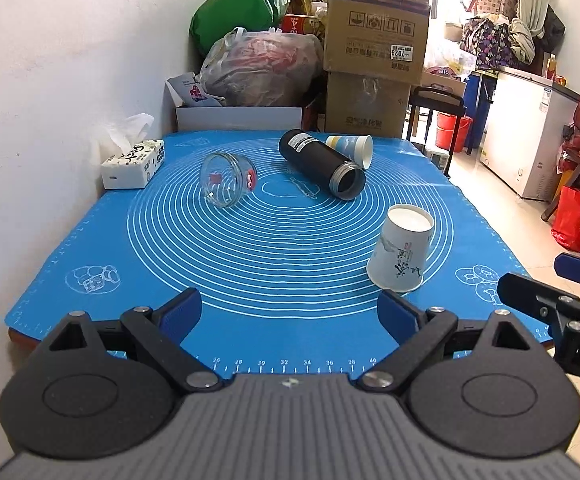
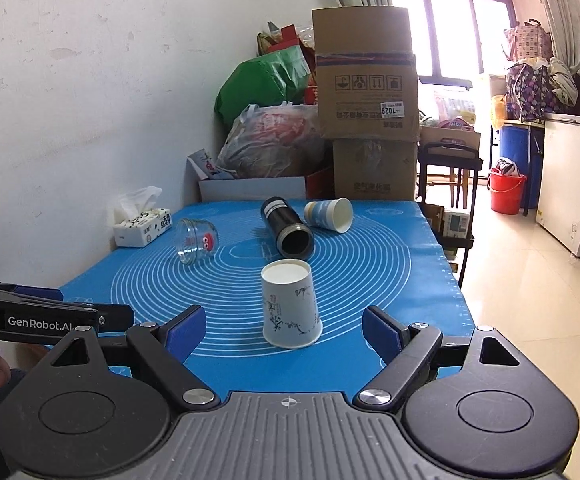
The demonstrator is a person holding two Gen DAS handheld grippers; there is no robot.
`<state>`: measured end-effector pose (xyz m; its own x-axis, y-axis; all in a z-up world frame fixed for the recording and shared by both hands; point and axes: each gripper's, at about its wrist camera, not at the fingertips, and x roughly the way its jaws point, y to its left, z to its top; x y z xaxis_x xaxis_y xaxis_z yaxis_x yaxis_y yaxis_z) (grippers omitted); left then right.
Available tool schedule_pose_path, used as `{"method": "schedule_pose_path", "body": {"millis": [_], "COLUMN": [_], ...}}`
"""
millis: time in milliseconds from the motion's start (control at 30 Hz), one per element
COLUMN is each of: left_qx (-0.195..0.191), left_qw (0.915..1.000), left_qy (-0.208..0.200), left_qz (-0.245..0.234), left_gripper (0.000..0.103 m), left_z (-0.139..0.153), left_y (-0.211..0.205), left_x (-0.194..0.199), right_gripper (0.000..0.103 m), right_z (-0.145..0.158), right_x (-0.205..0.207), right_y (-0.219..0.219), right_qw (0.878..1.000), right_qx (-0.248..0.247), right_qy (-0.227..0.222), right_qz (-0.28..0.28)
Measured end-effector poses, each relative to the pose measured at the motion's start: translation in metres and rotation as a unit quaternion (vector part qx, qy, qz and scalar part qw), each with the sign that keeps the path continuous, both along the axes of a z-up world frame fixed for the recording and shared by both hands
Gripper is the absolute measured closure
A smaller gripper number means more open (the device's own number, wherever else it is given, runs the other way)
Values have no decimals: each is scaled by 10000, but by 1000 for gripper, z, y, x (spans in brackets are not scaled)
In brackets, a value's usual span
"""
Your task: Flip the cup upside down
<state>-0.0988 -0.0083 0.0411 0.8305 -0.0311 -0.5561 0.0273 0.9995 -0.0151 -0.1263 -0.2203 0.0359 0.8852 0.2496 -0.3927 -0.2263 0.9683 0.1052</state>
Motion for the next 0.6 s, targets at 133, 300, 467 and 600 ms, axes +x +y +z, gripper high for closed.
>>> {"method": "schedule_pose_path", "body": {"millis": [133, 300, 467, 600], "left_qx": [-1, -8, 10, 0], "left_qw": [10000, 10000, 10000, 10000], "left_qy": [-21, -21, -36, -31], "left_qz": [5, 1, -19, -18], "left_gripper": [9, 9, 9, 9], "left_z": [0, 0, 0, 0], "left_y": [2, 3, 5, 5], "left_x": [-2, -4, -6, -7], "right_gripper": [16, 16, 16, 16], "right_z": [0, 0, 0, 0], "right_x": [-2, -2, -3, -5], "right_y": [1, 1, 1, 3], "right_qw": [10000, 10000, 10000, 10000], "right_qx": [14, 2, 4, 6], "right_qy": [14, 11, 12, 15], "right_qz": [7, 6, 0, -14]}}
